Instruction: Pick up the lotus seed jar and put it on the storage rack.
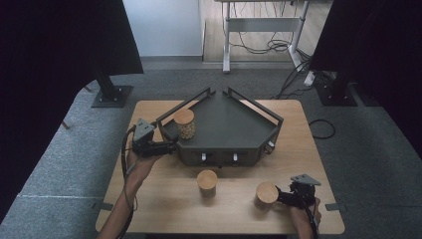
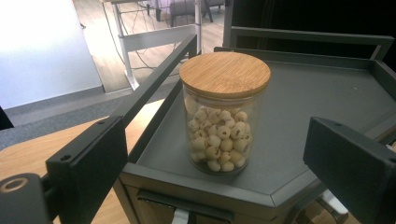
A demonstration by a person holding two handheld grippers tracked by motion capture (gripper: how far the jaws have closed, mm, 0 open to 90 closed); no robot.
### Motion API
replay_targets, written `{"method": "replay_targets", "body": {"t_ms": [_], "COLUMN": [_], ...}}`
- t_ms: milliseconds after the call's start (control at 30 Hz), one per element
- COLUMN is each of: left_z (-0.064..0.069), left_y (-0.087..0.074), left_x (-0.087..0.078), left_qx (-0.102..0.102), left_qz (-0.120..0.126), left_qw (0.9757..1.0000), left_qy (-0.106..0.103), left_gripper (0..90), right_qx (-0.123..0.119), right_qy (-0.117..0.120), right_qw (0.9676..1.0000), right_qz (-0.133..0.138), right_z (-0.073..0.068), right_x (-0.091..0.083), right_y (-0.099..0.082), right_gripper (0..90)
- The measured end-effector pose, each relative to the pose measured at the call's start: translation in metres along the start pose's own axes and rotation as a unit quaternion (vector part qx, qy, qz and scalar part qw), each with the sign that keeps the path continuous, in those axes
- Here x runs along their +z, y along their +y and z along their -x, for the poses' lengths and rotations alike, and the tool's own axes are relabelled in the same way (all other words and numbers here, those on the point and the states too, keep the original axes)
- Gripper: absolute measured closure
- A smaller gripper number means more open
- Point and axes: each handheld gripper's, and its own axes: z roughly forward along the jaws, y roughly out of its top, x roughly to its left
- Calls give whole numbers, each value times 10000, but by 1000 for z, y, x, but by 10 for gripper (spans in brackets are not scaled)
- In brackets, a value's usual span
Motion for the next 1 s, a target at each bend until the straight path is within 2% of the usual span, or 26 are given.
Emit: {"method": "replay_targets", "body": {"t_ms": [233,400,833,1000], "left_z": [-1,-3,-5,-4], "left_y": [-4,-8,-19,-23], "left_x": [-8,-11,-22,-26], "left_qx": [-6,-86,-144,-110], "left_qz": [-2,-2,-55,-103], "left_qw": [10000,10000,9999,9999], "left_qy": [8,-14,69,80], "left_gripper": [65,65,66,67], "right_qx": [-4,-2,-11,-14], "right_qy": [-2,-4,-3,-8], "right_qw": [10000,10000,10000,10000], "right_qz": [2,3,2,5], "right_z": [0,0,0,0], "right_x": [0,0,0,0], "right_y": [0,0,0,0], "right_gripper": [117,117,117,117]}}
